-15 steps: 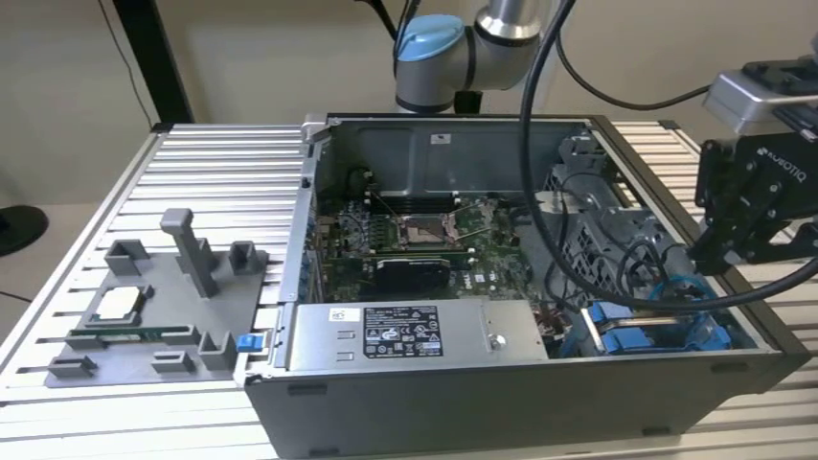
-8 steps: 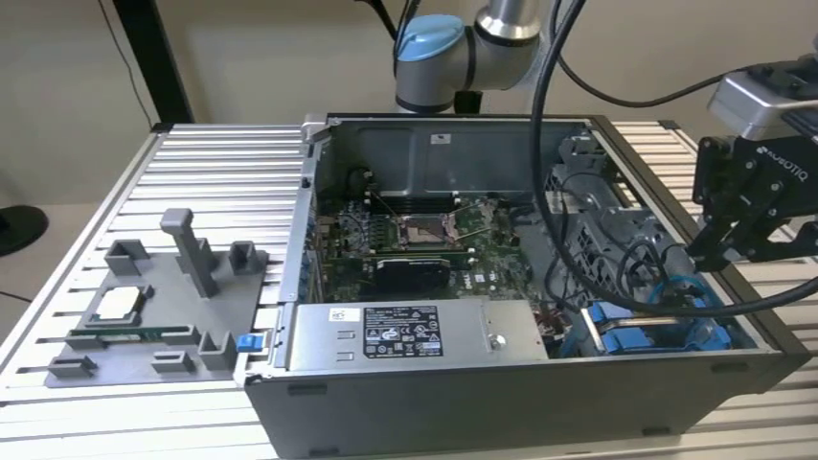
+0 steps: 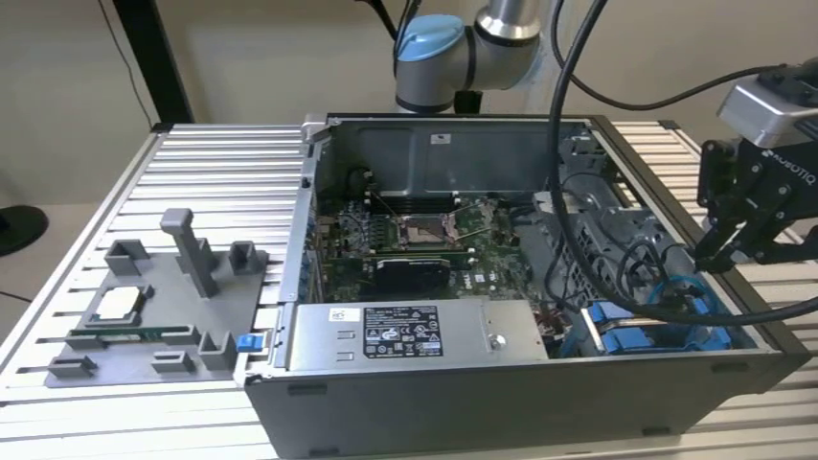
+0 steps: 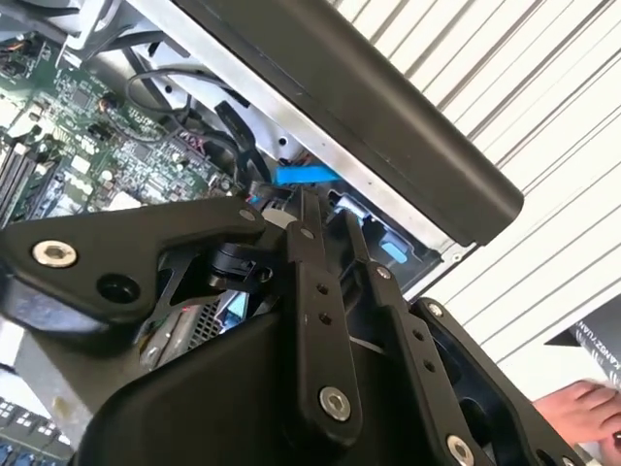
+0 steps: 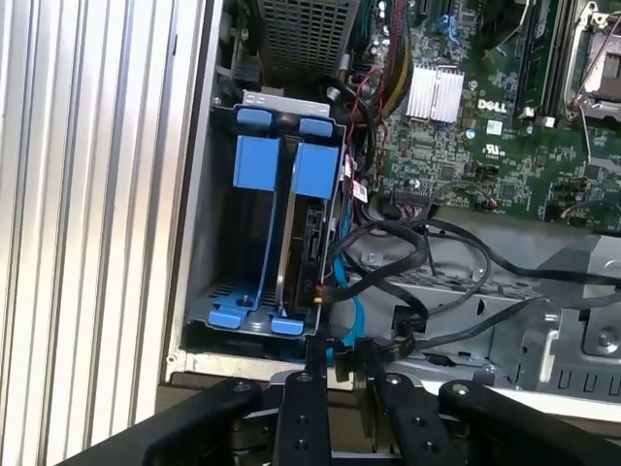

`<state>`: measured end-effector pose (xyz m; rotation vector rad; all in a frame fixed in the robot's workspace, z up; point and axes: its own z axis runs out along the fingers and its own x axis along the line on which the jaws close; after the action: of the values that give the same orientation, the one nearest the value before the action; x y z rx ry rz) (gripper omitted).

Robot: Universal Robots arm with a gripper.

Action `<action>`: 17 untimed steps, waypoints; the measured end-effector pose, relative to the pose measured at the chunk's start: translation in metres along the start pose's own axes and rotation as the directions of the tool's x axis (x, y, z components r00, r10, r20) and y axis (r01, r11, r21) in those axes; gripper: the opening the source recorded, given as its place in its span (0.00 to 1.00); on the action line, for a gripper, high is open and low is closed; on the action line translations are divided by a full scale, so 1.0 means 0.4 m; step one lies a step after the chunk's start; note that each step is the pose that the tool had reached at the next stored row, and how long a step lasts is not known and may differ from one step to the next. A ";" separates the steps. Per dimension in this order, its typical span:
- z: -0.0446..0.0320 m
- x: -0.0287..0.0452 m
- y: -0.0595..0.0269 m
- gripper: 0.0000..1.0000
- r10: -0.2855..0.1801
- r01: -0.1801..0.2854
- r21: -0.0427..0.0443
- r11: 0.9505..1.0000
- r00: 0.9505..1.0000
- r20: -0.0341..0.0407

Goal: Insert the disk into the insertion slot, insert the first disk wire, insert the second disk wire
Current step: 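Insert the second disk wire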

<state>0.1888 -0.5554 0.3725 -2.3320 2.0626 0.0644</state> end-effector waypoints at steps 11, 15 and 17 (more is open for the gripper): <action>0.019 0.003 -0.011 1.00 -0.005 0.005 0.005 1.000 0.999 0.043; 0.019 0.003 -0.011 1.00 0.004 -0.004 0.009 1.000 0.998 0.070; 0.019 0.003 -0.011 1.00 0.013 -0.014 0.012 1.000 0.996 0.091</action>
<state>0.1933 -0.5558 0.3646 -2.2640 2.0302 0.1540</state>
